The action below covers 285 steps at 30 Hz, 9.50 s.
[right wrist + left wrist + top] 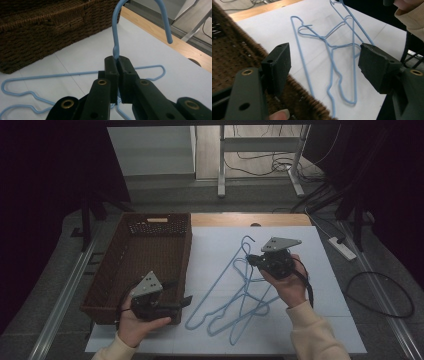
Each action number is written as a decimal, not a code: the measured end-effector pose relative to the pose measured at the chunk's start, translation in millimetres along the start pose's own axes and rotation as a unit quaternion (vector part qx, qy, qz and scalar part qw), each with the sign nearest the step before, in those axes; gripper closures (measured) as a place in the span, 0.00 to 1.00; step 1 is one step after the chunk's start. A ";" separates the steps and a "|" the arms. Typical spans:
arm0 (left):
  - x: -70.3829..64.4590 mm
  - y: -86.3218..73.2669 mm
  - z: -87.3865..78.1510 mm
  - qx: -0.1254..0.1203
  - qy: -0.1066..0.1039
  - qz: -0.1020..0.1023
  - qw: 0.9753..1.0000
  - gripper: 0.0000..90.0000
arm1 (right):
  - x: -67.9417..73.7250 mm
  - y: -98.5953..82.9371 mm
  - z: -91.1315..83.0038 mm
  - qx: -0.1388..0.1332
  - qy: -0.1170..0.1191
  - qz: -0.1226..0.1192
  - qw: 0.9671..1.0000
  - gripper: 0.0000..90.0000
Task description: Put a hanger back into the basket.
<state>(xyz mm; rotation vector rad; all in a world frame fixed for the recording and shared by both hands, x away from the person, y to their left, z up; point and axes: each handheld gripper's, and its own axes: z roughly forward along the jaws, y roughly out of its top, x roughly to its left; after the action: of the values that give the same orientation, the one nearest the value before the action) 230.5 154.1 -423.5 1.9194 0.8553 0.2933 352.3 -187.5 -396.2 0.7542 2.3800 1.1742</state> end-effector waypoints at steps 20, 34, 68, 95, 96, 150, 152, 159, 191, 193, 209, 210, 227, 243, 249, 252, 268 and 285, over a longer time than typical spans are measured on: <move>-38.6 36.9 90.0 0.060 -0.069 0.014 0.996 0.30 | 17.1 0.5 -13.5 -0.027 -0.028 0.001 0.999 0.97; -47.3 38.0 134.3 0.078 -0.077 0.015 0.994 0.42 | 27.6 -0.2 -9.8 -0.039 -0.036 -0.002 0.999 0.97; -20.7 57.1 68.5 0.030 -0.076 -0.041 0.996 0.96 | 25.6 -17.9 -65.8 -0.145 -0.015 0.018 0.989 0.46; 48.5 56.0 -38.1 -0.053 -0.020 -0.044 0.997 0.96 | -10.0 -110.9 -58.4 -0.075 -0.040 0.078 0.993 0.33; 52.1 53.5 -41.2 -0.052 -0.016 -0.045 0.998 0.96 | -11.2 -112.4 -58.8 -0.073 -0.041 0.081 0.993 0.33; 160.9 -11.8 -71.0 0.024 0.095 -0.108 0.989 0.96 | -16.2 -124.4 -51.5 -0.044 -0.055 0.092 0.993 0.34; 162.6 -12.8 -69.1 0.028 0.095 -0.109 0.989 0.96 | -16.3 -124.4 -51.4 -0.044 -0.055 0.093 0.993 0.34; 168.2 -15.1 -59.0 0.047 0.100 -0.112 0.988 0.96 | -15.4 -123.9 -51.7 -0.046 -0.053 0.093 0.993 0.34; 192.7 -26.1 -16.1 0.267 0.209 -0.114 0.934 0.93 | -13.8 -123.6 -47.1 -0.038 -0.044 0.091 0.994 0.35; 191.7 -25.3 -17.6 0.258 0.222 -0.111 0.934 0.87 | -13.7 -123.5 -47.0 -0.038 -0.044 0.091 0.994 0.35; 143.1 -1.5 -73.4 0.052 0.185 -0.102 0.976 0.35 | -14.4 -123.8 -48.1 -0.040 -0.046 0.094 0.994 0.34; 137.5 -1.9 -75.3 0.039 0.174 -0.098 0.979 0.34 | -14.7 -124.0 -48.4 -0.038 -0.047 0.094 0.994 0.34; 61.6 6.6 -46.1 -0.023 0.060 -0.028 0.998 0.33 | -13.1 -132.1 -52.5 -0.035 -0.038 0.105 0.993 0.34; 40.7 -6.9 -21.0 -0.009 0.034 -0.012 0.999 0.33 | -15.7 -137.5 -48.5 -0.018 -0.028 0.098 0.995 0.34; 41.5 -8.5 -21.7 -0.008 0.032 -0.010 0.999 0.33 | -16.2 -138.2 -48.0 -0.015 -0.027 0.099 0.995 0.34; 41.6 -9.1 -21.4 -0.009 0.027 -0.013 0.999 0.33 | -16.6 -138.4 -47.9 -0.015 -0.027 0.099 0.995 0.34; 40.0 -12.3 -17.6 -0.004 0.030 -0.009 0.999 0.33 | -18.2 -138.5 -47.0 -0.015 -0.030 0.100 0.994 0.34; 34.5 -11.7 -12.9 0.004 0.020 -0.003 1.000 0.33 | -18.5 -126.8 -39.0 0.000 -0.034 0.096 0.995 0.35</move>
<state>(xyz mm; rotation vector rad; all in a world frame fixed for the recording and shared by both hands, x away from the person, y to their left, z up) 243.4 189.4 -432.4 1.9246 0.8900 0.3267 308.0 -286.7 -474.5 1.0263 2.2915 1.2015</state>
